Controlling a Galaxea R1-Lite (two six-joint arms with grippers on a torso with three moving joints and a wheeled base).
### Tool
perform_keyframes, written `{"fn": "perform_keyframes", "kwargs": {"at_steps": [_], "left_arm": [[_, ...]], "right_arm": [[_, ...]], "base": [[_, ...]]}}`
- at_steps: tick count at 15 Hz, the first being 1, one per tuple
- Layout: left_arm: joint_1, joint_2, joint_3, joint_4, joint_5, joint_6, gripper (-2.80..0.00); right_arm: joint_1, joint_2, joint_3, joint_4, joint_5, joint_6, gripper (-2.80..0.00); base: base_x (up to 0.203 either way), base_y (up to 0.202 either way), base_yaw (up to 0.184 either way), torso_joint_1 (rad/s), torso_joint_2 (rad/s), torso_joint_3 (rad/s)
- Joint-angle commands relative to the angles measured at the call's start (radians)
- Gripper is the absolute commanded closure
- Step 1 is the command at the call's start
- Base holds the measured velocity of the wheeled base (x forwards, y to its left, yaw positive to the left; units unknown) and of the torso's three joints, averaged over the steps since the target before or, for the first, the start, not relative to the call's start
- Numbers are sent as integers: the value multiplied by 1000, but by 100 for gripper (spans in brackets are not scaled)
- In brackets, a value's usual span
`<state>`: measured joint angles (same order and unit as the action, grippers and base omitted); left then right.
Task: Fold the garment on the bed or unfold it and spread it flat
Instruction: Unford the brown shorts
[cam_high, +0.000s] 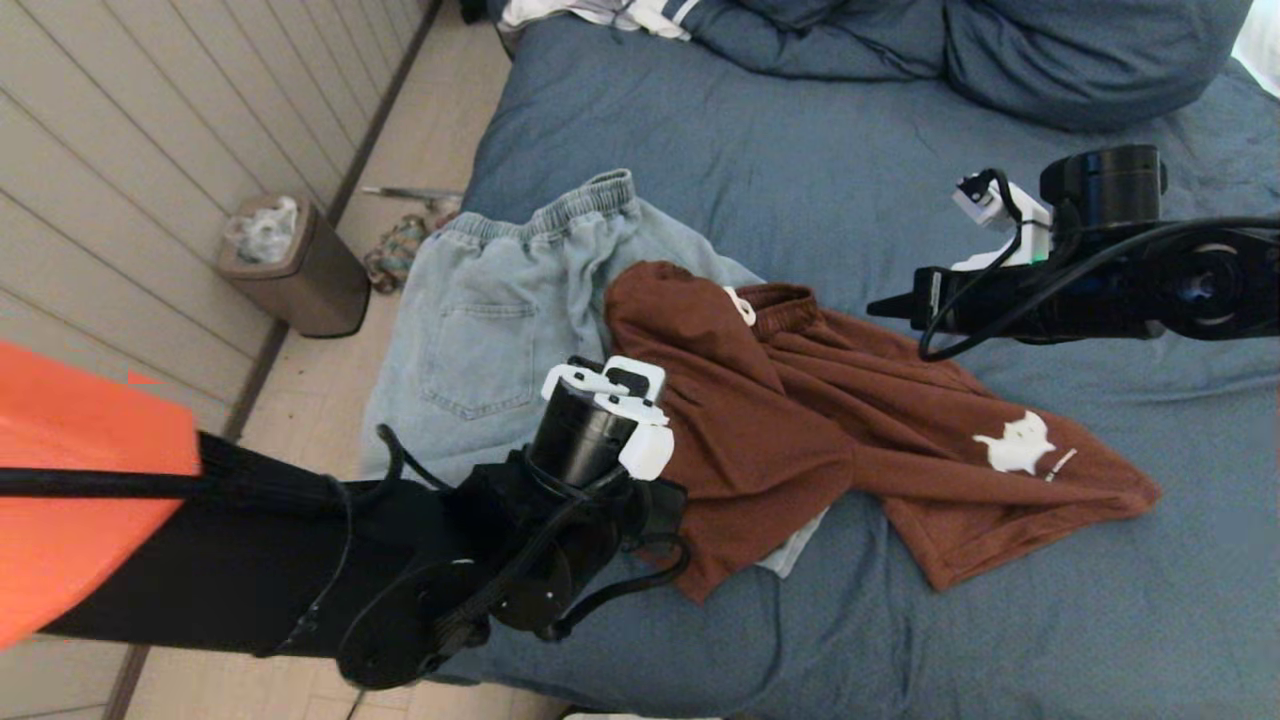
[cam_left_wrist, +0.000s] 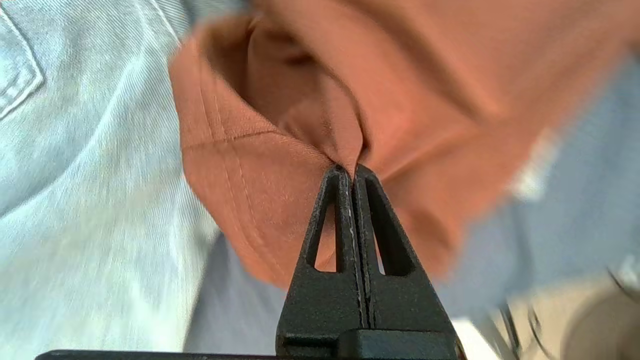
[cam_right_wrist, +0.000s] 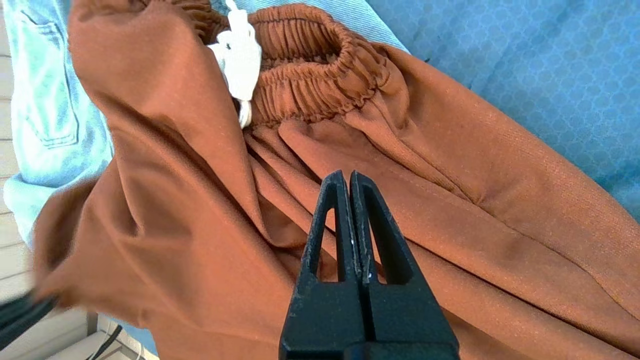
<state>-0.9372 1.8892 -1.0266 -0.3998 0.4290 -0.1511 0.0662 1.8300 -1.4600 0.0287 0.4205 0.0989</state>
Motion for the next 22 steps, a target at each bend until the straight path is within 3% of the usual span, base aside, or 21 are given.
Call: {"fn": "perform_keyframes", "kwargs": {"at_steps": [1,5,7,11,12,16,19,22], "left_arm": [[-58,-122,-4,141,5,-12,0],[-151,-228,-122,505,-1,-65,0],[-196,-239,-207,681,-27,-125,0],[-246,-226,-351,926,-82,-202,0],[-263,-221,-383,996,-122,-239,0],[-284,-204,-547,1203,-411,-341,0],[-284,-163,-672,1288,-529,-386,0],[-305,-142,-673,1321,-637,-418,0]], "right_arm": [[0,-6,-3,0,2,2,0],[-2,-8,-10,0,1,4,0],[-2,-8,-11,0,1,4,0],[-2,-8,-13,0,1,4,0],[-2,-6,-14,0,1,4,0],[-2,-5,-16,2,1,4,0],[0,-1,-16,2,1,4,0],[-2,0,-17,2,1,4,0]], "base": [[0,0,0,0,0,0],[0,0,0,0,0,0],[0,0,0,0,0,0],[0,0,0,0,0,0],[0,0,0,0,0,0],[0,0,0,0,0,0],[0,0,0,0,0,0],[0,0,0,0,0,0]]}}
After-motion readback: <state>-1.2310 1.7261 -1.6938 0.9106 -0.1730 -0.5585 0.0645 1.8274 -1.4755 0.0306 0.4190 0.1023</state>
